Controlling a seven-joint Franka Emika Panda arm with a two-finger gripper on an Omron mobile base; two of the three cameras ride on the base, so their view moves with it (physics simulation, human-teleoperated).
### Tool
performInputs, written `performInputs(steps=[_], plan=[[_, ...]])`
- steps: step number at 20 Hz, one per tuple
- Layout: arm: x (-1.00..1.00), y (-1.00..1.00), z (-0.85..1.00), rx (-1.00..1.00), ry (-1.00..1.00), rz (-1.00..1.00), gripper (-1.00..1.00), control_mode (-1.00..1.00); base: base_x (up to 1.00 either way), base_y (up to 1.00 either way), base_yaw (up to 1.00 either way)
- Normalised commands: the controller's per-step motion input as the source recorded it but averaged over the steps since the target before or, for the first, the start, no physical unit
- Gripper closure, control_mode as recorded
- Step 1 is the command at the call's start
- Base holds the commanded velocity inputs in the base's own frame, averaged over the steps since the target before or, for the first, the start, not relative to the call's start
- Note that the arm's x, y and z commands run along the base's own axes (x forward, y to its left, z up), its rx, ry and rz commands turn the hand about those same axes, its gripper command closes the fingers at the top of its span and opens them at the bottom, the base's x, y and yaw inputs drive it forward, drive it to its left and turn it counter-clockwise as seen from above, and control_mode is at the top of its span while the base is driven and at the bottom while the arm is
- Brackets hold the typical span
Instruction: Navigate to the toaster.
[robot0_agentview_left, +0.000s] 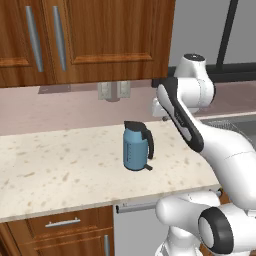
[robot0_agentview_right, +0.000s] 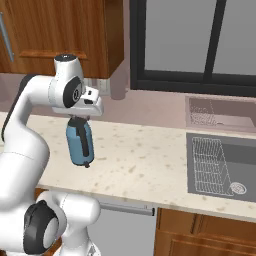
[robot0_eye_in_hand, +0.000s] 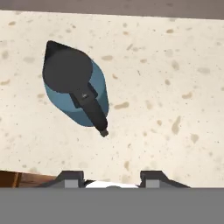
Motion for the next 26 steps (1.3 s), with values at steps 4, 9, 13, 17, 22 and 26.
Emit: performInputs(steps=[4,9,13,17,22,26], plan=[[-0.32,-0.10,-0.04,0.00,0.00,0.00,-1.00,-1.00,0.00,0.00,0.00],[-0.79,-0.10,-0.32,0.00,0.03,0.00,-1.00,-1.00,0.00,0.00,0.00],[-0.82,0.00,-0.55,0.00,0.02,0.00,-1.00,-1.00,0.00,0.00,0.00],[-0.61,0.00,-0.49,0.00,0.00,0.00,-1.00,-1.00,0.00,0.00,0.00],[-0.12,-0.09,-0.11,0.00,0.00,-0.01,-1.00,-1.00,0.00,0.00,0.00],[0.00,0.00,0.00,0.00,0.00,0.00,-1.00,1.00,-0.13,-0.43,-0.02]])
